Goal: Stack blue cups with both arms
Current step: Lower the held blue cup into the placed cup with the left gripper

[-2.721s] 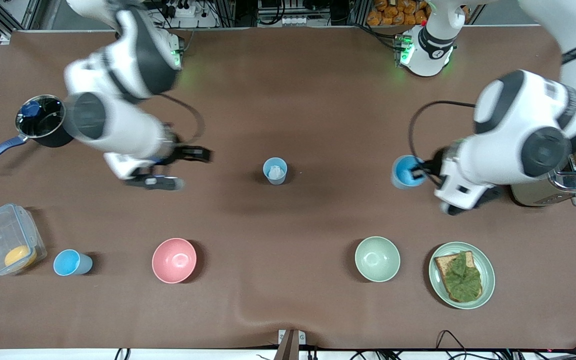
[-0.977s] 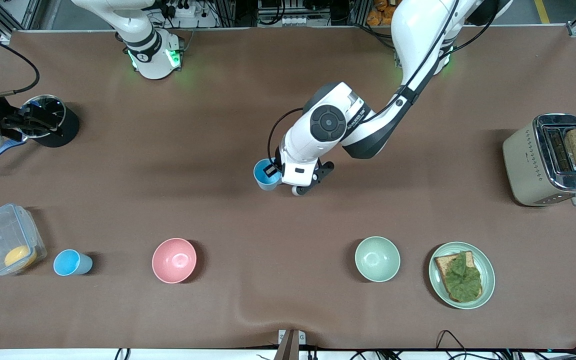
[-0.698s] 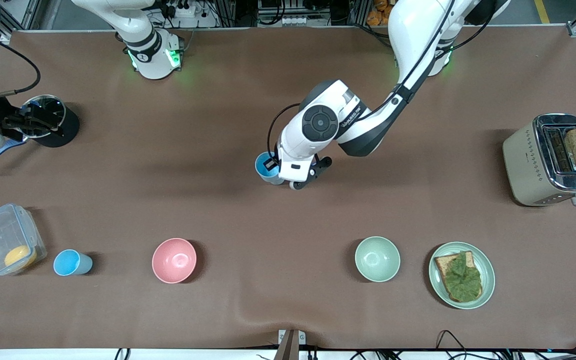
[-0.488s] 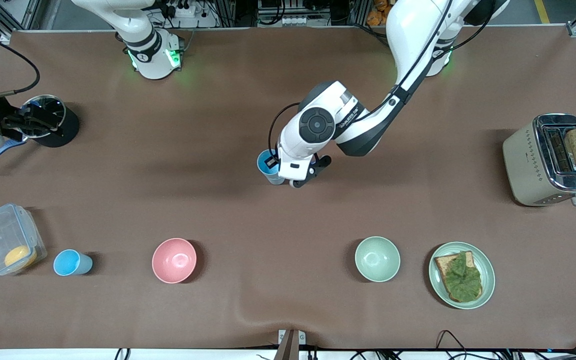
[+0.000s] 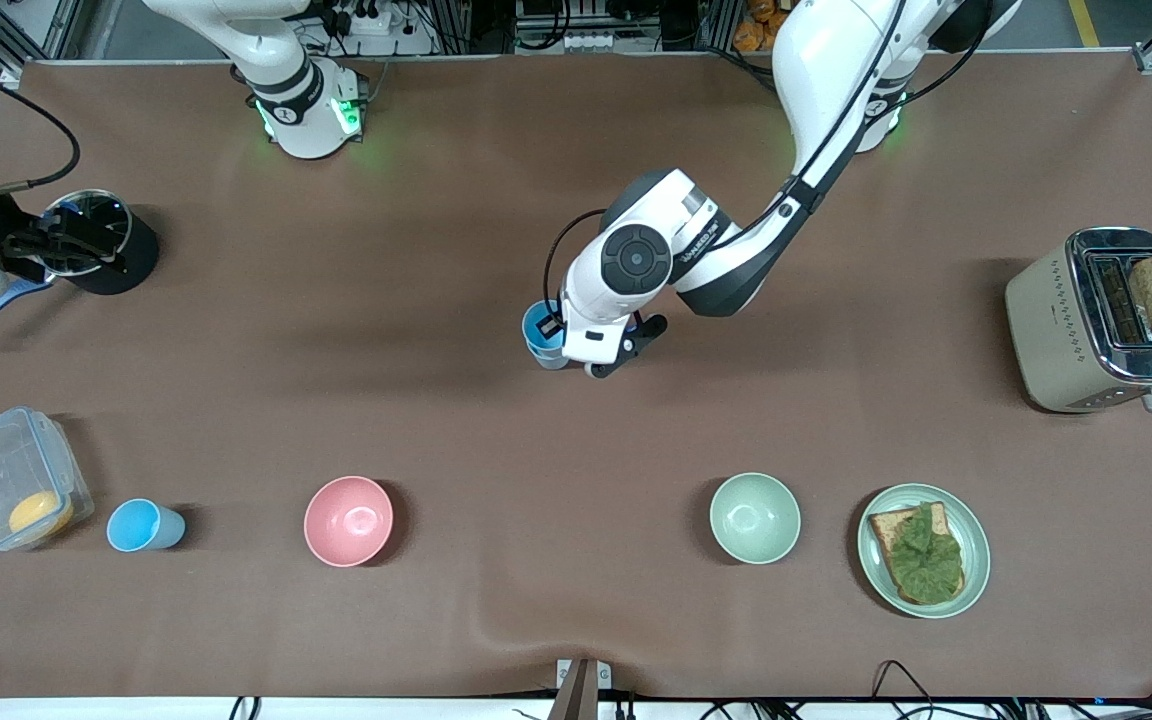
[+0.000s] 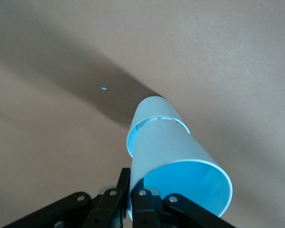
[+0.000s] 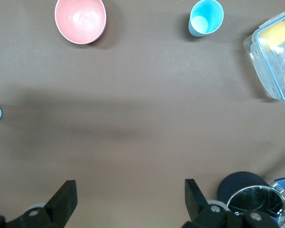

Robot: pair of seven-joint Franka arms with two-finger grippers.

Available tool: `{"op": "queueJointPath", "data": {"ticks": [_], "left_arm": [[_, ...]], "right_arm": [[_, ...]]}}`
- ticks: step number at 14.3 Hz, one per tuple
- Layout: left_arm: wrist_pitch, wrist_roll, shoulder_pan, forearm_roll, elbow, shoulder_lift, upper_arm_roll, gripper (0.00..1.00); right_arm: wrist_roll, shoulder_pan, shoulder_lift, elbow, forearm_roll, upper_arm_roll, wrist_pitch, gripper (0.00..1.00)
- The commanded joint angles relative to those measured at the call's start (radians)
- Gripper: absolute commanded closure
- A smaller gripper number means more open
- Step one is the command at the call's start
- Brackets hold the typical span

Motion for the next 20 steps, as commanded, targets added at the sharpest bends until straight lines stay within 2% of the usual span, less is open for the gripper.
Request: {"op": "queueJointPath", "data": {"ticks": [1, 11, 12, 13, 15, 17, 20], "left_arm": [[-0.008, 0.031, -0.003, -0.027, 0.0, 0.005, 0.001, 1.0], [-0.005, 0.049, -0.007, -0.053, 0.004, 0.032, 0.002, 1.0], [-0.005, 0.081, -0.002, -0.051, 0.006, 0.039, 0.002, 0.41], [-0.005, 0.159, 0.003, -0.054, 0.006, 0.047, 0.002, 0.0], [-0.005, 0.224, 0.006, -0.094, 0.007, 0.047, 0.005, 0.0], [-0.005, 0.207, 0.003, -0.105, 0.009, 0.041, 0.008, 0.0], [-0.01, 0.14, 0.022, -0.096, 0.012, -0.045, 0.013, 0.0]], "right_arm": [[-0.003, 0.003, -0.012, -0.008, -0.004, -0.002, -0.001, 0.0], [-0.003, 0.004, -0.012, -0.008, -0.004, -0.002, -0.003, 0.0], [-0.003, 0.004, -0.011, -0.008, -0.004, -0.002, -0.009, 0.0], [-0.003, 0.006, -0.011, -0.008, -0.006, -0.002, -0.01, 0.0], [-0.003, 0.003, -0.012, -0.008, -0.004, -0.002, -0.01, 0.0], [-0.003, 0.006, -0.011, -0.008, -0.004, -0.002, -0.011, 0.0], [-0.003, 0.007, -0.012, -0.007, -0.004, -0.002, -0.012, 0.0]]}}
